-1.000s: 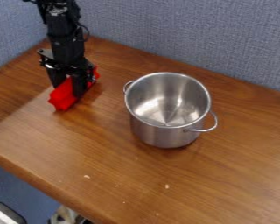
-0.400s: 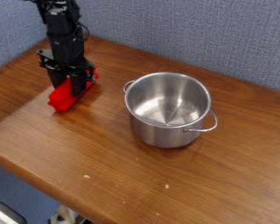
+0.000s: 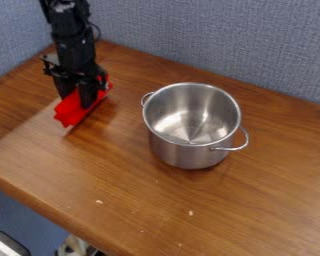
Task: Put the red object in the metal pot
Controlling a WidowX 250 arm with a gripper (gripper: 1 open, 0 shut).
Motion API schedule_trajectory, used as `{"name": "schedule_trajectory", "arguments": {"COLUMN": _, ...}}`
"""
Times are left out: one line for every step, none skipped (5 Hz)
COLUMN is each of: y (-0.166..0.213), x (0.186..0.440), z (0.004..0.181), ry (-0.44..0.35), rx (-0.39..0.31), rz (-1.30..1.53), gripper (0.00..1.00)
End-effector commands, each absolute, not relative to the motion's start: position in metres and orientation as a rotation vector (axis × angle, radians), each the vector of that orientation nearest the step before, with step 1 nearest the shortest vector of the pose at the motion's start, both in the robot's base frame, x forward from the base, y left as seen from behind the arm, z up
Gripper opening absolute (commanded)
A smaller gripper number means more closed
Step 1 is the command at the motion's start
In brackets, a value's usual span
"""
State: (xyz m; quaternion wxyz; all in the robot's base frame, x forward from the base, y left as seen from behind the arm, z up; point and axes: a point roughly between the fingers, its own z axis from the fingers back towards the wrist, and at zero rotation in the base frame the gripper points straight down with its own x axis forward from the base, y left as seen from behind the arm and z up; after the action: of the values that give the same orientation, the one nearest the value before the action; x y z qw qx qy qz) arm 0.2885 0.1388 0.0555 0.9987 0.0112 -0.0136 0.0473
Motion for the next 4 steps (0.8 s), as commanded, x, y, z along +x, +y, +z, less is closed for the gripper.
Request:
{"name": "schedule_trajectory", "arguments": {"y": 0.126, "x": 0.293, "z": 0.112, "ry": -0.144, "rx": 0.03, "rz": 0.074, "gripper": 0.0}}
{"name": "schedule_trajectory", "arguments": {"y": 0.102, "x": 0.298, "z": 0.149, "ry": -0.167, "rx": 0.012, "rz": 0.039, "gripper": 0.0}}
{"name": "schedule_trajectory", "arguments": {"y": 0.053, "x": 0.298, "z": 0.179, "ry": -0.211, "rx": -0.011, "rz": -0.052, "gripper": 0.0}}
{"name": "schedule_trajectory", "arguments": {"y": 0.005, "x": 0.303, "z": 0.197, "ry": -0.237, "rx": -0.033, "rz": -0.155, "gripper": 0.0}}
